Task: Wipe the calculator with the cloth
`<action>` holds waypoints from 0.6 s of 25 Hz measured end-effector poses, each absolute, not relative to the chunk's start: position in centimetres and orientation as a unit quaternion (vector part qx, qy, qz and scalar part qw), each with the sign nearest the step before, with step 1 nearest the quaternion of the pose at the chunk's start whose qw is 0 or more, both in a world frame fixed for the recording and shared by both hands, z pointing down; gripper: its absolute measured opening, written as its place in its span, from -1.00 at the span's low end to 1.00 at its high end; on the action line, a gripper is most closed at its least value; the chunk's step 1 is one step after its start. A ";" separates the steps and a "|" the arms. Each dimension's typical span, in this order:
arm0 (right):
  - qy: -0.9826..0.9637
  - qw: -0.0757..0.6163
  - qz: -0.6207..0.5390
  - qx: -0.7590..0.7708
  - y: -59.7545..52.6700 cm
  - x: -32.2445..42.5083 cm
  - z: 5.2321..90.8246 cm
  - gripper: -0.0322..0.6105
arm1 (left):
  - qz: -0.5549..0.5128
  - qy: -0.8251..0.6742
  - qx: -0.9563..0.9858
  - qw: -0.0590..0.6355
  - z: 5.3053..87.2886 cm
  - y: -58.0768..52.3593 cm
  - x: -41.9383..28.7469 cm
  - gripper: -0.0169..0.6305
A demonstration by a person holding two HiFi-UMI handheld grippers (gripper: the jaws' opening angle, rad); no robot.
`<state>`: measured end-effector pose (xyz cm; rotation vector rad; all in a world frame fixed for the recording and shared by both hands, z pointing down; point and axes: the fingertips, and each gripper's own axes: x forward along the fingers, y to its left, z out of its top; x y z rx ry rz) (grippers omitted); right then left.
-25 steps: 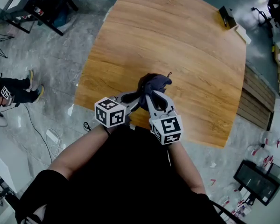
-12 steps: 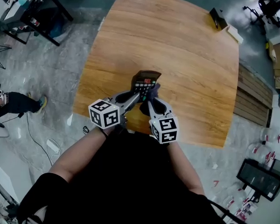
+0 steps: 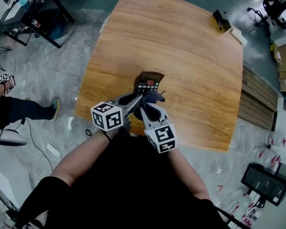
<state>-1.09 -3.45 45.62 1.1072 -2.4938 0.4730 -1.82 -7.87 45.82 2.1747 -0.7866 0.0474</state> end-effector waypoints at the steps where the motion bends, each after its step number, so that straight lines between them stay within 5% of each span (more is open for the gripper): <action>1: -0.889 0.182 0.167 0.386 -3.2 -1.4 45.4 -0.72 | 0.016 -0.312 0.859 0.404 45.8 -7.9 -1.9 -0.73; 15: -0.870 0.171 0.168 0.432 -3.6 2.1 45.5 -0.72 | 0.016 -0.294 0.868 0.400 45.3 -6.6 -1.1 -0.73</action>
